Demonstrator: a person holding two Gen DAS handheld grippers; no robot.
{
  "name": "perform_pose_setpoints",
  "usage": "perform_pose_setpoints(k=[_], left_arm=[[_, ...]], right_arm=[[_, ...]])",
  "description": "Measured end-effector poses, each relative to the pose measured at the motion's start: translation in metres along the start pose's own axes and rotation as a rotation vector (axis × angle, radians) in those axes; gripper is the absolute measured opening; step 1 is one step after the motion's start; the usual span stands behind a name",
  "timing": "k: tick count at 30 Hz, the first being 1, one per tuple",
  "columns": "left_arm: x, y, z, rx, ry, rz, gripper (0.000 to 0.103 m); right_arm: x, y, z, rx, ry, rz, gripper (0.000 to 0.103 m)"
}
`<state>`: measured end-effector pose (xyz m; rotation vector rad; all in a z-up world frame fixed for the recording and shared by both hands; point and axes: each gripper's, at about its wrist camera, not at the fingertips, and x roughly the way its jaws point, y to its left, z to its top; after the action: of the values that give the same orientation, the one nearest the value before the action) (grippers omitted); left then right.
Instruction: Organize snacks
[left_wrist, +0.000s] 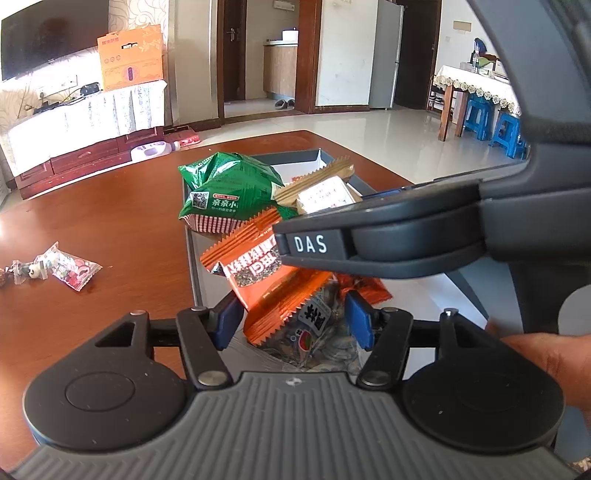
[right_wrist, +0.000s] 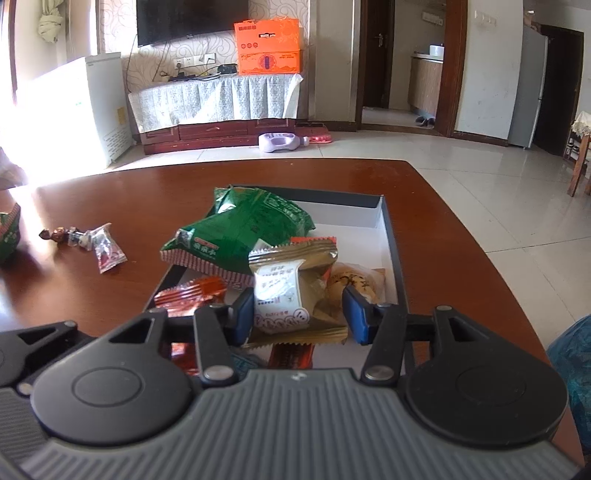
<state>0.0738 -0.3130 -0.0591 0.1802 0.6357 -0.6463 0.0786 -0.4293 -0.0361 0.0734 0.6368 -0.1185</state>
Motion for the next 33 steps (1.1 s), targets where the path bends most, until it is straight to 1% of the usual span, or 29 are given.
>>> perform_pose_setpoints(k=[6,9,11,16,18,20,21,22,23,24,26,33], left_arm=[[-0.002,-0.002,-0.002,0.012,-0.003,-0.001,0.069],[-0.004,-0.004,-0.003,0.032,-0.011,0.022,0.076],[-0.004,-0.003,-0.003,0.029,-0.01,0.01,0.076],[-0.004,-0.006,-0.003,0.036,-0.01,0.013,0.078],[-0.005,-0.007,-0.003,0.034,-0.009,0.011,0.079],[-0.005,-0.007,-0.002,0.033,-0.009,0.009,0.08],[-0.005,-0.007,-0.002,0.034,-0.009,0.008,0.081],[-0.006,-0.007,-0.002,0.036,-0.01,0.006,0.082],[-0.006,-0.008,-0.002,0.036,-0.01,0.005,0.082],[-0.006,-0.008,-0.002,0.037,-0.011,0.002,0.084],[-0.007,-0.009,-0.002,0.042,-0.012,-0.001,0.086],[-0.01,-0.009,-0.002,0.043,-0.03,-0.008,0.089]], right_arm=[[0.003,-0.007,-0.002,0.02,0.007,-0.016,0.054],[0.004,-0.008,-0.002,0.021,0.009,-0.022,0.054],[0.003,-0.009,-0.003,0.031,0.009,-0.013,0.055],[-0.003,-0.011,-0.005,0.051,-0.009,0.019,0.055],[-0.009,-0.009,-0.006,0.048,-0.02,0.026,0.058],[-0.013,-0.008,-0.006,0.051,-0.026,0.036,0.058],[-0.015,-0.007,-0.006,0.053,-0.029,0.04,0.061],[-0.017,-0.006,-0.006,0.054,-0.032,0.042,0.064],[-0.019,-0.006,-0.007,0.056,-0.037,0.043,0.071],[-0.021,-0.006,-0.007,0.059,-0.042,0.044,0.076],[-0.027,-0.005,-0.008,0.06,-0.054,0.043,0.08],[-0.044,-0.004,-0.011,0.096,-0.088,0.014,0.08]])
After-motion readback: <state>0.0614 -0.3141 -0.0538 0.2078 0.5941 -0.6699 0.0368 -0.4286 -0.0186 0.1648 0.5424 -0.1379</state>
